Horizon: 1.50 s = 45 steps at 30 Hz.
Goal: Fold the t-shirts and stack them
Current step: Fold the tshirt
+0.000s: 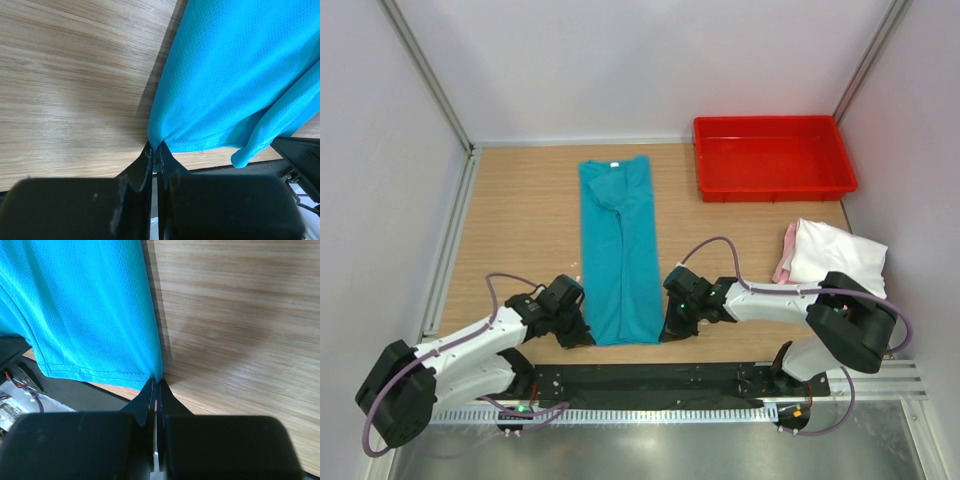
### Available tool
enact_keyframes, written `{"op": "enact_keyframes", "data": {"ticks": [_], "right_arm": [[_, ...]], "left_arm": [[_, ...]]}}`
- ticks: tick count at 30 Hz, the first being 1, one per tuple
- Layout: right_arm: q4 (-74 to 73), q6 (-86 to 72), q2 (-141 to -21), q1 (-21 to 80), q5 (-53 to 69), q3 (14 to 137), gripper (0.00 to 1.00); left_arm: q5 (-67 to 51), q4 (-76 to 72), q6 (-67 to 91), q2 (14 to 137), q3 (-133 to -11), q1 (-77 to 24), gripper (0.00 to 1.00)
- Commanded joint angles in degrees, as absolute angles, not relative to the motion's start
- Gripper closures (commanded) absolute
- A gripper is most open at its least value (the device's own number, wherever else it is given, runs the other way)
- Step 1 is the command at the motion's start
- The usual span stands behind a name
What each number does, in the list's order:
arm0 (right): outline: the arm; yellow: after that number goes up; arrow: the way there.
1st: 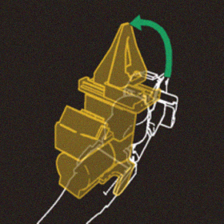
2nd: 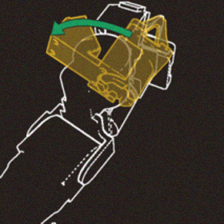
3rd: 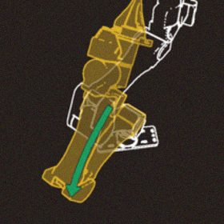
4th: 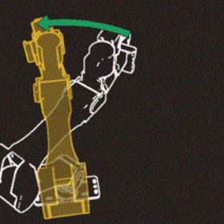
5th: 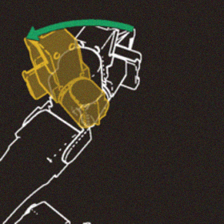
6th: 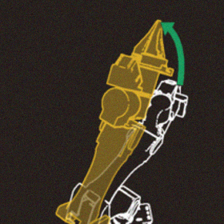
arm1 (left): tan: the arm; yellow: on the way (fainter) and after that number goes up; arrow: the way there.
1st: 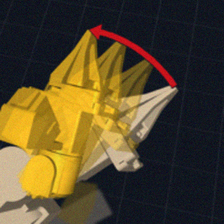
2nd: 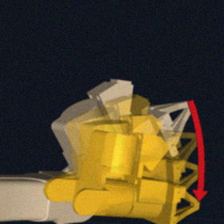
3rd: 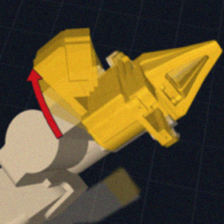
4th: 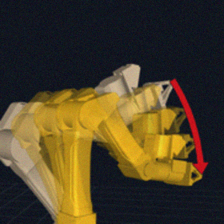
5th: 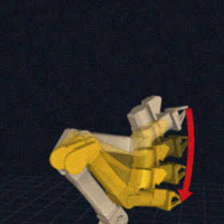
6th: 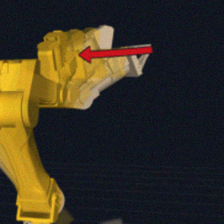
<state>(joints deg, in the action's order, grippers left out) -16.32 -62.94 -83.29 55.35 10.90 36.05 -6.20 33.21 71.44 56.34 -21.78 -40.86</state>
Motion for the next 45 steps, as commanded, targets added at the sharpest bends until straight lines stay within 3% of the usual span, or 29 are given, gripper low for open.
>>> {"op": "enact_keyframes", "data": {"ticks": [1, 6, 14, 25, 32, 45], "right_arm": [[-20.03, -61.0, -83.41, 55.55, 10.37, 38.67, 0.99], [-25.22, -58.1, -83.14, 53.09, 11.25, 44.29, 0.99], [-30.4, -52.13, -86.65, 44.31, 14.94, 58.17, 0.99], [-36.82, -40.62, -103.26, 33.14, 18.28, 82.07, 0.99], [-40.69, -36.22, -113.62, 29.71, 20.48, 96.13, 0.99], [-44.38, -33.22, -122.95, 27.6, 20.13, 106.78, 0.99]], "left_arm": [[-4.22, 38.58, 69.87, 57.66, -23.02, -41.13, 1.0], [-1.24, 45.42, 68.65, 58.09, -29.17, -40.7, 1.0], [-0.88, 51.94, 57.14, 67.49, -47.69, -31.92, 1.0], [-2.63, 50.28, 45.7, 84.28, -68.27, -20.75, 1.0], [-4.3, 46.24, 44.47, 92.98, -75.13, -15.82, 1.0], [-7.21, 42.36, 42.01, 104.5, -84.19, -13.89, 1.0]]}}
